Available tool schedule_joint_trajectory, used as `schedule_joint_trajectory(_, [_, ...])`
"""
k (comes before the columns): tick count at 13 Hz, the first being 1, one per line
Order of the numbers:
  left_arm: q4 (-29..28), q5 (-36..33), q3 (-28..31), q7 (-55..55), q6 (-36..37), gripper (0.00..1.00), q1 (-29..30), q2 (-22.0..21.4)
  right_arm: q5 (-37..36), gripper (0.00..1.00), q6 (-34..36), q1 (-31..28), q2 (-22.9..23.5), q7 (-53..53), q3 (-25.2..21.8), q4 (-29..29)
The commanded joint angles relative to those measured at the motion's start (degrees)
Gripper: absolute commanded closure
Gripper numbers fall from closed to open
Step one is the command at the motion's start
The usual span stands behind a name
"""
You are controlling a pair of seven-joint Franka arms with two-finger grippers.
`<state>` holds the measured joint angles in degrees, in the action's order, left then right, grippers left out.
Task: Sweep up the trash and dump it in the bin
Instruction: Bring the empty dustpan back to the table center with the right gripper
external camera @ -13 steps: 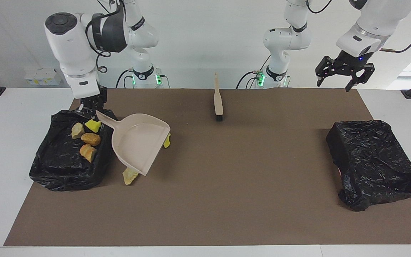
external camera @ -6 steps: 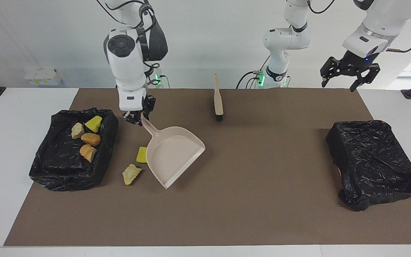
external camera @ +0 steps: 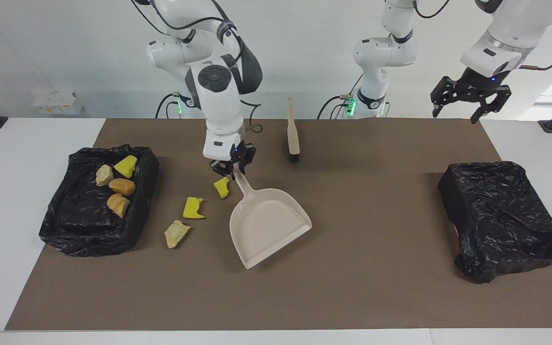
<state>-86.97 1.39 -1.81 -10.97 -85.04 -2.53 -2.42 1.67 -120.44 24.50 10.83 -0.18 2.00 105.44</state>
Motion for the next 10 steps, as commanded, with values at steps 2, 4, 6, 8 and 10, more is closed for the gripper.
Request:
schedule_joint_trajectory(2, [-1.3, -1.0, 0.3, -0.5, -0.7, 0.0, -0.1, -1.3, 1.9, 1.0, -6.6, 6.2, 6.8, 16.2, -0.3, -3.2])
schedule_joint_trajectory(4, [-1.3, -1.0, 1.4, -0.4, -0.6, 0.0, -0.9, -1.4, 1.7, 1.0, -11.0, 9.6, 11.1, 22.7, -0.3, -4.4])
schedule_joint_trajectory(6, [-1.8, -1.0, 5.6, -0.3, -0.7, 0.0, -4.6, -1.4, 2.5, 1.0, -14.5, 10.2, 13.0, 27.8, -0.3, -4.4])
schedule_joint_trajectory(8, [-2.1, -1.0, 7.1, -0.5, -1.8, 0.0, -5.9, -1.6, 2.5, 1.0, -14.7, 10.8, 13.0, 33.6, -0.3, -3.5])
schedule_joint_trajectory(10, [-1.3, -2.5, 7.2, -0.6, -3.1, 0.0, -7.6, 0.6, 2.6, 1.0, -14.6, 11.1, 12.4, 36.2, -0.3, -2.1])
